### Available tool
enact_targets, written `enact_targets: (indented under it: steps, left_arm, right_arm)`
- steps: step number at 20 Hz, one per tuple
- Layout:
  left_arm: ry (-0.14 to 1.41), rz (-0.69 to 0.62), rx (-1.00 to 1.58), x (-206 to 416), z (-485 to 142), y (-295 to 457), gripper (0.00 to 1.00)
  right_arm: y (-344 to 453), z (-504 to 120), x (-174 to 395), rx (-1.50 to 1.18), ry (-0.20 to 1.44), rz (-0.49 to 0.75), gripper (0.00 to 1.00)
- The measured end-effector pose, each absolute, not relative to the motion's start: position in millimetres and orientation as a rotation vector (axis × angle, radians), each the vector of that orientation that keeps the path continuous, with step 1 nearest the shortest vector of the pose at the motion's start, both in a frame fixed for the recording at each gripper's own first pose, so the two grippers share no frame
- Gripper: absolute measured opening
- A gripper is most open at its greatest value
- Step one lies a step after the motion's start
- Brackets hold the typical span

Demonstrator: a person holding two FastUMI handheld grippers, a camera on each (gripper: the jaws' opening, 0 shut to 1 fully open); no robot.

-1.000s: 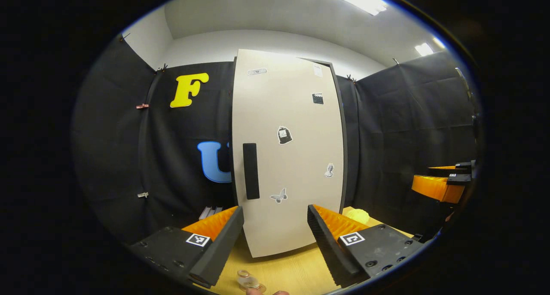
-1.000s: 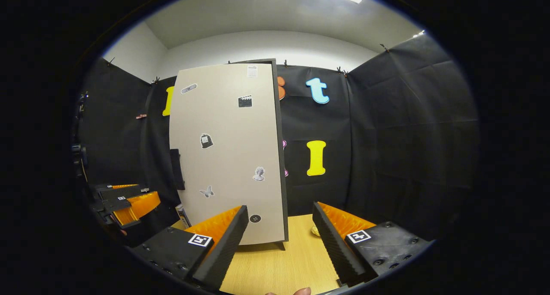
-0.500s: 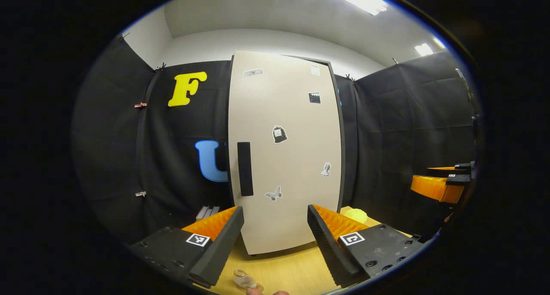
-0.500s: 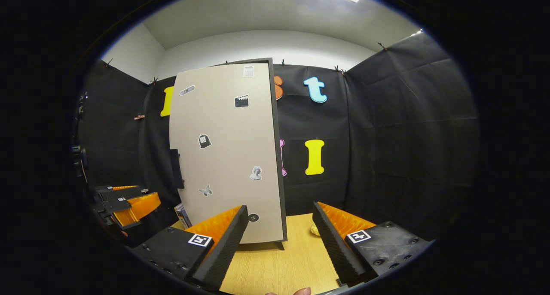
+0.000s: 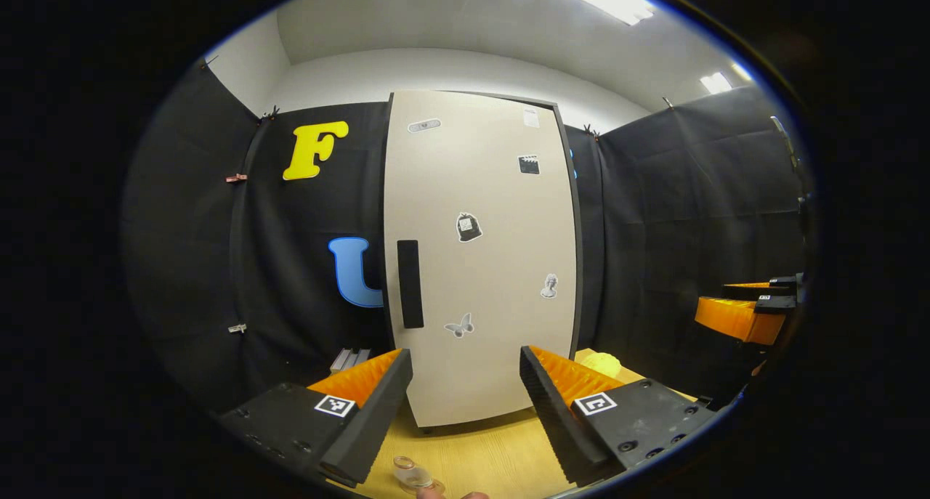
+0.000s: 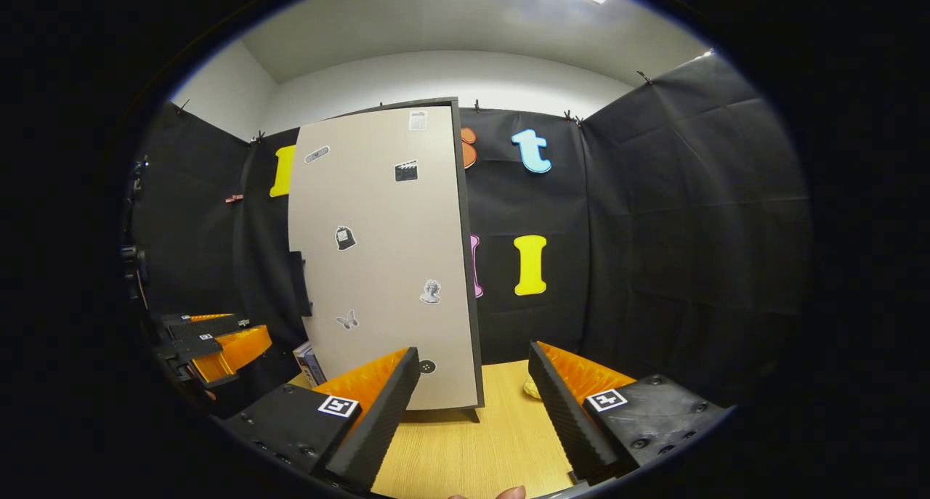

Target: Open the cabinet door with the right hand, grasp the bottle in the cabinet with the left hand and place it on the coaster, then close the cabinet door with the right hand.

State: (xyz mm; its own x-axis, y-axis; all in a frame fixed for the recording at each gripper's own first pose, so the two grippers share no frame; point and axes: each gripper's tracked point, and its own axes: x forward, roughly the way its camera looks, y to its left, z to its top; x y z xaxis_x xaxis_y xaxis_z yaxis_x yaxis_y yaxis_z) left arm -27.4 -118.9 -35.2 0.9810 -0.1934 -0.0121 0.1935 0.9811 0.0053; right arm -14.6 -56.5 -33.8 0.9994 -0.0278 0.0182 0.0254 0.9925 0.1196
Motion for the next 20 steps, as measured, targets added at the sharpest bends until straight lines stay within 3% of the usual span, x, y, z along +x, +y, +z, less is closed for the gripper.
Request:
enact_targets:
  steps: [20]
  left_arm:
    - [0.013, -0.206, 0.012, -26.7, -33.8, -128.3, 0.94]
  right_arm:
    - [-63.3, -34.1, -14.6, 0.125, -0.029, -0.042, 0.98]
